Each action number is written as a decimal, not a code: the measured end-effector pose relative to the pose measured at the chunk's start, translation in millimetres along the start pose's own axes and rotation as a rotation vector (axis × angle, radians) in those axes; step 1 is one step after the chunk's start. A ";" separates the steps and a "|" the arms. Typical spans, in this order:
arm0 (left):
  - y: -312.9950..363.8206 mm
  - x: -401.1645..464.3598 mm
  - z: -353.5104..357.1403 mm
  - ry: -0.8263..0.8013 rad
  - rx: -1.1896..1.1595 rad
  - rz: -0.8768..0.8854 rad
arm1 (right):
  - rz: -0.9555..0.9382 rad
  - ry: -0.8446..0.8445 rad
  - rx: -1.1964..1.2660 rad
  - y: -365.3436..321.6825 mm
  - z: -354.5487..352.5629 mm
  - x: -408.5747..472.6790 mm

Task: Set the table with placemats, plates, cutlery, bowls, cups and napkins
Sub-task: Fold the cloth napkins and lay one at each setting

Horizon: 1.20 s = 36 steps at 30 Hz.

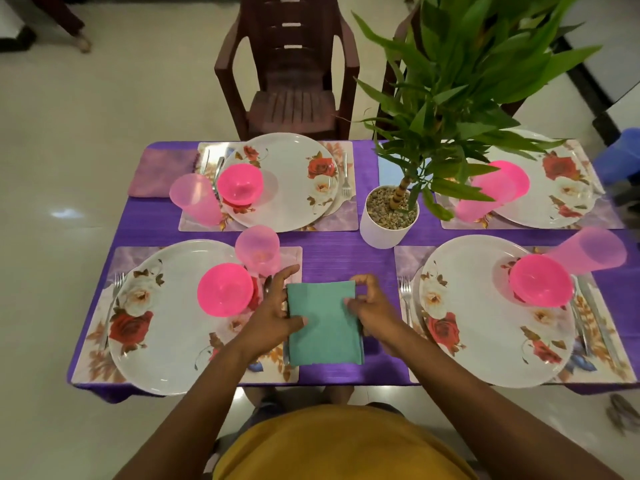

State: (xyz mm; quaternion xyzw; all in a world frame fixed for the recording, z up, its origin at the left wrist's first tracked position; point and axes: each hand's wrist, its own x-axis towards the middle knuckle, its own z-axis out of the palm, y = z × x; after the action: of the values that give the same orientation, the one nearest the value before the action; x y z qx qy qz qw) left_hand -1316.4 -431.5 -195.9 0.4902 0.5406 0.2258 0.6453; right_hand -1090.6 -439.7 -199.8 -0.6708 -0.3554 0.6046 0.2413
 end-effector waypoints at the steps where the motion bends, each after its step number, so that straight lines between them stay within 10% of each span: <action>1: -8.2 4.6 2.4 0.017 0.064 0.009 | -0.045 0.002 -0.063 6.8 0.5 2.2; 13: -38.4 7.9 26.5 0.186 0.744 0.127 | -0.273 0.018 -0.824 45.9 11.7 -6.9; 36: -19.8 1.7 33.2 0.176 0.975 0.051 | -0.313 0.044 -0.771 55.6 -18.4 -12.5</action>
State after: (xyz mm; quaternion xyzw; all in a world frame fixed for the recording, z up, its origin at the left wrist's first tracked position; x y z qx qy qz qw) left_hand -1290.0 -451.2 -216.2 0.7271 0.6237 0.0026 0.2870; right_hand -1062.4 -482.4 -231.0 -0.6625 -0.6482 0.3689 0.0693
